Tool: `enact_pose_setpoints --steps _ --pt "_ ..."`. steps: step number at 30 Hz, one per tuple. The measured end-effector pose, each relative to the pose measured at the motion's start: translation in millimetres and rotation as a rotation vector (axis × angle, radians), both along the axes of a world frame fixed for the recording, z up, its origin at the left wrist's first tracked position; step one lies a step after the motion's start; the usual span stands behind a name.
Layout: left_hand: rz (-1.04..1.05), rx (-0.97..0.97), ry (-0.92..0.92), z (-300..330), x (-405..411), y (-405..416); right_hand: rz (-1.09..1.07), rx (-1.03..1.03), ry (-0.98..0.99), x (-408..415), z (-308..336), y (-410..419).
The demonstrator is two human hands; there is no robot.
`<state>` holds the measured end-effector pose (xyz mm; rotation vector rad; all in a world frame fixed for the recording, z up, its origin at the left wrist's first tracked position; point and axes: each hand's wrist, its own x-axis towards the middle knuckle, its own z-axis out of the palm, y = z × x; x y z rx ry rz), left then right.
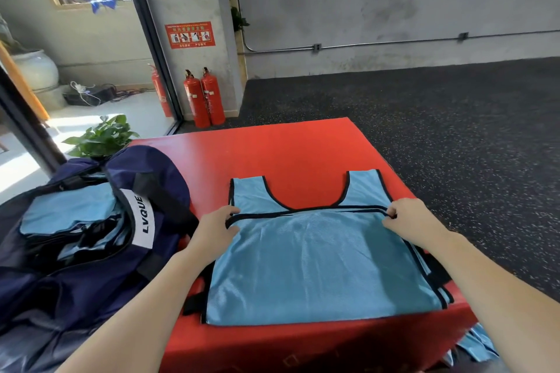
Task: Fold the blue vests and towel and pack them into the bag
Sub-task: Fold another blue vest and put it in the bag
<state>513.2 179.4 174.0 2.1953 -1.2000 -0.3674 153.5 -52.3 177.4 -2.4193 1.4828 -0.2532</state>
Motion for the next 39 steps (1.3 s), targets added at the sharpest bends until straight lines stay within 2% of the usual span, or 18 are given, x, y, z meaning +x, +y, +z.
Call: enact_pose_setpoints --steps 4,11,19,23,28,33,39 --pt "0.030 -0.031 -0.019 0.5 -1.2 0.3 -0.099 0.073 -0.216 -9.6 3.2 -1.8" --pt "0.107 -0.040 -0.064 10.8 1.7 -0.1 -0.113 0.204 -0.506 -24.3 8.7 -6.4" --pt "0.151 -0.273 -0.096 54.4 11.1 -22.0 -0.078 0.153 -0.747 -12.0 45.3 -33.5" --pt "0.149 -0.267 -0.077 47.6 27.7 -62.4 -0.097 0.158 -0.712 11.1 32.4 -64.2" --pt "0.132 -0.029 -0.033 -0.5 42.5 -84.9 -0.110 0.172 -0.430 25.1 -5.3 -81.1" --pt "0.099 0.006 -0.159 -15.1 42.9 -80.9 -0.092 0.117 -0.375 23.1 -10.2 -78.8" --pt "0.065 0.057 -0.203 -10.0 33.0 -52.7 -0.067 0.150 -0.315 7.3 -8.9 -61.4"
